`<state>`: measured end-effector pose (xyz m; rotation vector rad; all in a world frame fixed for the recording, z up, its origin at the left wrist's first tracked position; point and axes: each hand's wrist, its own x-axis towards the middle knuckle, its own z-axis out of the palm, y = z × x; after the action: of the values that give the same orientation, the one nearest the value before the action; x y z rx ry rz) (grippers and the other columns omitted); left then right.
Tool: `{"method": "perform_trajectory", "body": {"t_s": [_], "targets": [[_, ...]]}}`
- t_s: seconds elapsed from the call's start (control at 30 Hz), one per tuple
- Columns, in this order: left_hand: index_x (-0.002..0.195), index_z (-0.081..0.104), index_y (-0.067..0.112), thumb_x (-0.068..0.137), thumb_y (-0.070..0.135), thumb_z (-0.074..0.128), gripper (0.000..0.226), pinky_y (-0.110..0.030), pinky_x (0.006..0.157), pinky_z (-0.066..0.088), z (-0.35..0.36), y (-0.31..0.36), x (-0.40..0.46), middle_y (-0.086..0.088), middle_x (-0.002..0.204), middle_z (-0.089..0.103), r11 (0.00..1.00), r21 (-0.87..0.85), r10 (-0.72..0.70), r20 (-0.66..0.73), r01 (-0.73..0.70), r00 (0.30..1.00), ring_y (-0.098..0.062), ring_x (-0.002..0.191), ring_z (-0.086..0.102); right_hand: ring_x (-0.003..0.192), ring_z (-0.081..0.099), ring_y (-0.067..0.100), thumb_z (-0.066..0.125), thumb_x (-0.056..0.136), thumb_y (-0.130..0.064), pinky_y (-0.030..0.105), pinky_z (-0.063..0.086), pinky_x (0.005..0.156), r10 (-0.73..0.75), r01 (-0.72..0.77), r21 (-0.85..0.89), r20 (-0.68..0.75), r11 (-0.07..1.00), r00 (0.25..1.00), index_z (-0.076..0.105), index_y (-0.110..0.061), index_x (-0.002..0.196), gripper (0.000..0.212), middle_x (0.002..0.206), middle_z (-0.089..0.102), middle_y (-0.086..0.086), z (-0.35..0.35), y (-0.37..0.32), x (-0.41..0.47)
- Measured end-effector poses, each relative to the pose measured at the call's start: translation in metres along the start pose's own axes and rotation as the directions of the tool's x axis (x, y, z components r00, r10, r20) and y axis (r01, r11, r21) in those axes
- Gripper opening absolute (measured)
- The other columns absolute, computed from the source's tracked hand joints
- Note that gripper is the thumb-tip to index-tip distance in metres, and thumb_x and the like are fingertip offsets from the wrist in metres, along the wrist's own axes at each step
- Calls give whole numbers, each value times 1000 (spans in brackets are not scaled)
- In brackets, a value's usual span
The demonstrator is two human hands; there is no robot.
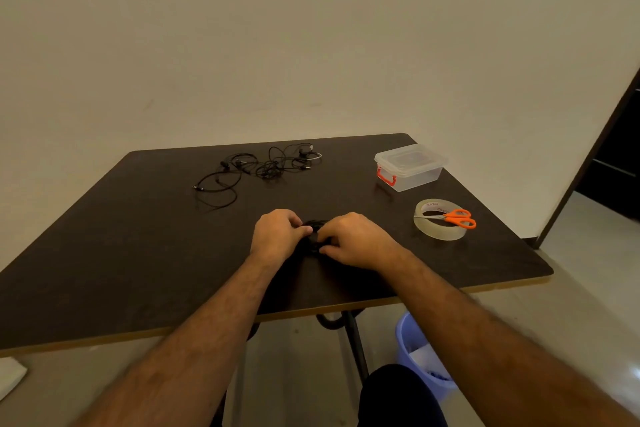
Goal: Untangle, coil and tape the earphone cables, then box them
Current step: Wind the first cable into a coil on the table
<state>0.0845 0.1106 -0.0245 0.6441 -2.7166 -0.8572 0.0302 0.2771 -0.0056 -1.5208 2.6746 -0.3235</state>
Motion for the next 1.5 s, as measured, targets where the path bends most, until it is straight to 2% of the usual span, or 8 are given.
{"method": "perform_trajectory", "body": {"t_s": [0.13,0.27,0.4,0.53,0.83,0.97,1.23,1.5], "targets": [[107,71,21,87,39,71,27,-26,77,49,1,0,-2,4,101,69,1000,-6,10,-16,-11,1000,-9,90,61,88,57,5,58,96,-32,30,53,85,112,-93,118,-164,989,980,69,-22,107,19,101,66,-6,-1,2,-6],[109,70,21,89,41,68,28,-25,74,47,1,1,-4,4,104,69,1000,-20,6,-26,-6,1000,-7,89,59,87,60,3,60,95,-27,26,53,84,329,-242,295,-295,924,897,70,-23,105,14,98,67,-8,8,12,-4],[112,70,19,94,44,61,32,-24,75,44,1,2,-5,3,108,69,1000,-18,14,-73,-15,997,-5,89,54,88,63,5,61,95,-22,28,54,89,517,-353,477,-272,805,812,69,-21,106,14,99,68,-5,12,21,-1],[112,69,20,97,43,56,30,-25,75,44,-1,0,-5,3,106,70,1000,-23,4,-78,-6,997,-6,89,55,86,65,6,61,96,-20,32,56,90,554,-375,523,-241,766,797,69,-21,103,11,95,67,-6,13,23,-1],[108,70,19,98,35,57,23,-17,59,37,-3,15,-10,10,86,64,993,-55,86,-214,-100,973,-4,77,57,95,61,5,62,94,-18,28,53,93,529,-377,449,-283,810,800,69,-20,108,16,106,68,-3,3,28,-9],[107,70,20,98,34,57,21,-16,62,39,0,28,-11,12,85,63,986,-29,155,-236,-167,959,-1,77,55,100,63,9,62,95,-18,33,51,96,540,-434,348,-318,831,779,68,-21,114,20,112,68,-1,-14,42,-24],[107,70,20,98,31,58,19,-16,63,36,-3,30,-8,9,95,65,990,-70,97,-262,-119,960,-5,86,57,95,64,21,68,90,-15,38,53,92,651,-664,101,-350,741,673,70,-16,109,18,109,70,8,-60,104,-78],[104,69,16,99,28,55,19,-28,75,39,-5,27,-13,5,94,62,983,-180,-21,-269,-28,963,-11,91,56,98,62,22,74,86,-18,37,51,93,667,-684,-22,-200,729,718,70,-15,113,27,112,68,9,-62,136,-110]]}}
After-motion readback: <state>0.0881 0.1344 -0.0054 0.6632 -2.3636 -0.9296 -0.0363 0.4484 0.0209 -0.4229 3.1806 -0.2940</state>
